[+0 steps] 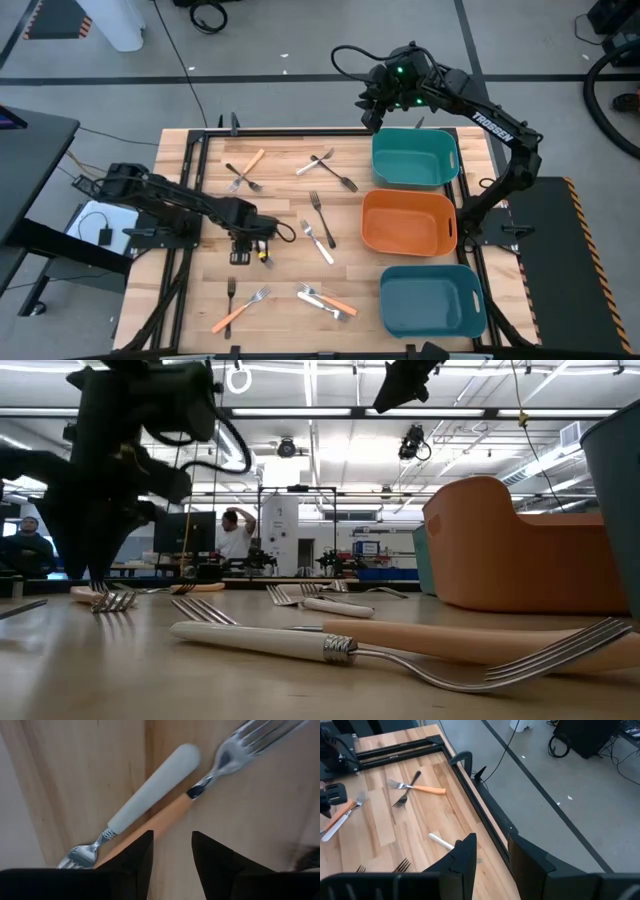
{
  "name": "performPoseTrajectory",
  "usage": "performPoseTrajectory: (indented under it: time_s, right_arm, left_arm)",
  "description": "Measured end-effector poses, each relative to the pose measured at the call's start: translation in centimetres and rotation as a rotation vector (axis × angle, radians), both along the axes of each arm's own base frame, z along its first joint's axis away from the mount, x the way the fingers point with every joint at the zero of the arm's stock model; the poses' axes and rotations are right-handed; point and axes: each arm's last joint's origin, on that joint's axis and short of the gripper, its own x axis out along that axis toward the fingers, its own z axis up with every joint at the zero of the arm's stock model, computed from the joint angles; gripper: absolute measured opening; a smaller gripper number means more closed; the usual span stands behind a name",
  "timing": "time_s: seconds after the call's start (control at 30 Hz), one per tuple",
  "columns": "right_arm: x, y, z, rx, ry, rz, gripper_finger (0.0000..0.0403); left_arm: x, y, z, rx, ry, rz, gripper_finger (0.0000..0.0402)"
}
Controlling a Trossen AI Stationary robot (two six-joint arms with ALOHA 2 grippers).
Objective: Sort silverware by color (type)
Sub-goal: Put the orange fork into the green bin
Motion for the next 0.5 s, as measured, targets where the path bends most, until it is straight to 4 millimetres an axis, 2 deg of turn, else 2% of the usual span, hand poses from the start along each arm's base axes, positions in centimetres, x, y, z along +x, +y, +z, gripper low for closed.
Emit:
performPoseTrajectory:
  time_s: [0.17,0.5]
  right_arm:
    - [0.0,0.0,0.0,0.0,0.0,0.001,0.0119]
    - [-0.05,-0.06,-0.01,-0.018,0.012,0.014,0.0119]
  left_arm:
    - [0.31,0.35,-1.01,0.009,0.046,0.019,0.0144]
    - [0.38,0.59,-1.11,0.079,0.041,0.038,0.0144]
